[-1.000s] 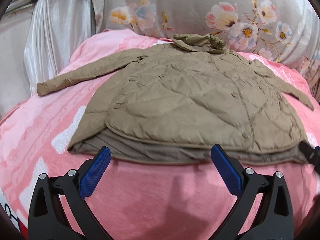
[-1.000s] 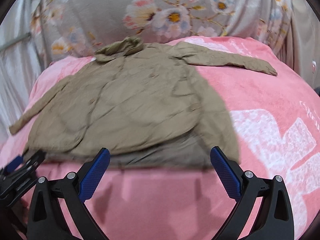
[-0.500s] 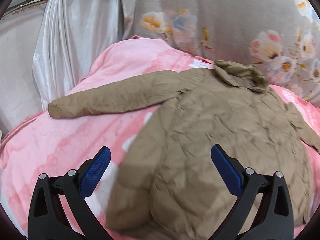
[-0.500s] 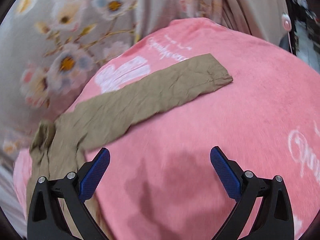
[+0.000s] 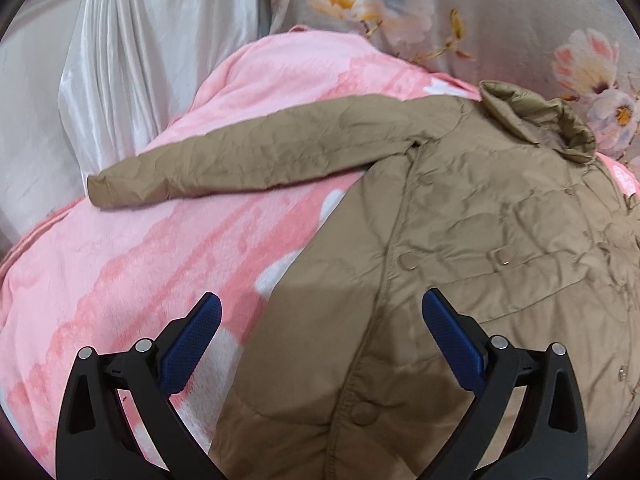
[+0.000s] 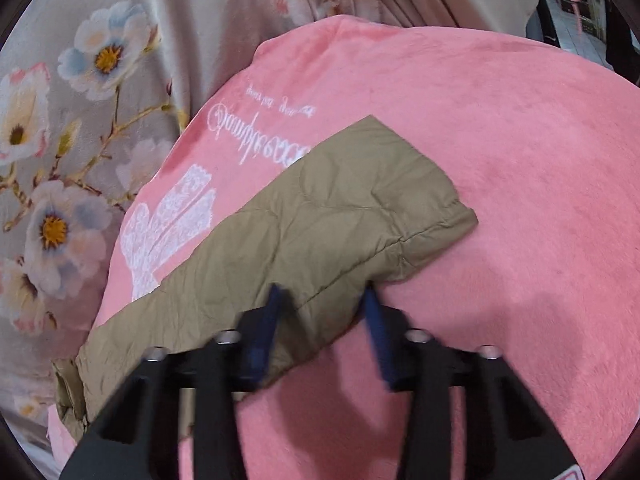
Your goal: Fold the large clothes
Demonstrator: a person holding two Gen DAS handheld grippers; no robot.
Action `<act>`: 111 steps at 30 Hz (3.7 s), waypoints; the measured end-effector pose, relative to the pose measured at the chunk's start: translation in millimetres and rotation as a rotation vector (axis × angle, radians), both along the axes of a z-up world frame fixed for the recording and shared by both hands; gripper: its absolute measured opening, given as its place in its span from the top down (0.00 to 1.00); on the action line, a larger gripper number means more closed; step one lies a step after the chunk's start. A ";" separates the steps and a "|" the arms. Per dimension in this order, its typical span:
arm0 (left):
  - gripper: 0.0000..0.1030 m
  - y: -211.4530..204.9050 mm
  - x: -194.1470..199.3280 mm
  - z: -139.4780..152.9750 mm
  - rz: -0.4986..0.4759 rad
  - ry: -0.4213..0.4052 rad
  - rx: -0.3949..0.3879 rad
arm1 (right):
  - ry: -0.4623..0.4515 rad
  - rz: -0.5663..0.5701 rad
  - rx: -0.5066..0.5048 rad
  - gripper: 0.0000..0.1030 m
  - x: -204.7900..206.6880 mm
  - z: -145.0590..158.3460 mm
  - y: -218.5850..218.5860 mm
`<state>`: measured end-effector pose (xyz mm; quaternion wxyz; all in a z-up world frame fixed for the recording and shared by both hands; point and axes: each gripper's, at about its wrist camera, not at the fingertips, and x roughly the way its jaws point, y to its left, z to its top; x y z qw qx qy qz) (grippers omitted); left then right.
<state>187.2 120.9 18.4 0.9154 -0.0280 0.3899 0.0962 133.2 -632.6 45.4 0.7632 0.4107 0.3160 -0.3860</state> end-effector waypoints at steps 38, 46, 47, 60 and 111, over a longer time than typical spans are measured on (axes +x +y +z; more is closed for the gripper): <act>0.05 9.3 24.9 37.2 -0.172 0.026 -0.233 | -0.039 1.329 -0.201 0.38 187.3 66.6 513.1; 0.05 -52.3 108.9 46.5 -0.298 0.159 -0.533 | -0.018 0.888 -0.035 0.37 149.1 68.7 338.9; 0.05 -59.6 121.2 41.8 -0.291 0.191 -0.561 | -0.025 0.817 0.014 0.36 144.9 63.5 313.4; 0.89 -89.9 191.7 8.5 -0.213 0.274 -0.600 | -0.115 0.554 0.283 0.85 171.0 -3.8 218.5; 0.41 -204.4 154.5 -17.4 -0.307 0.006 0.085 | 0.137 0.900 -0.467 0.67 205.3 -30.2 394.4</act>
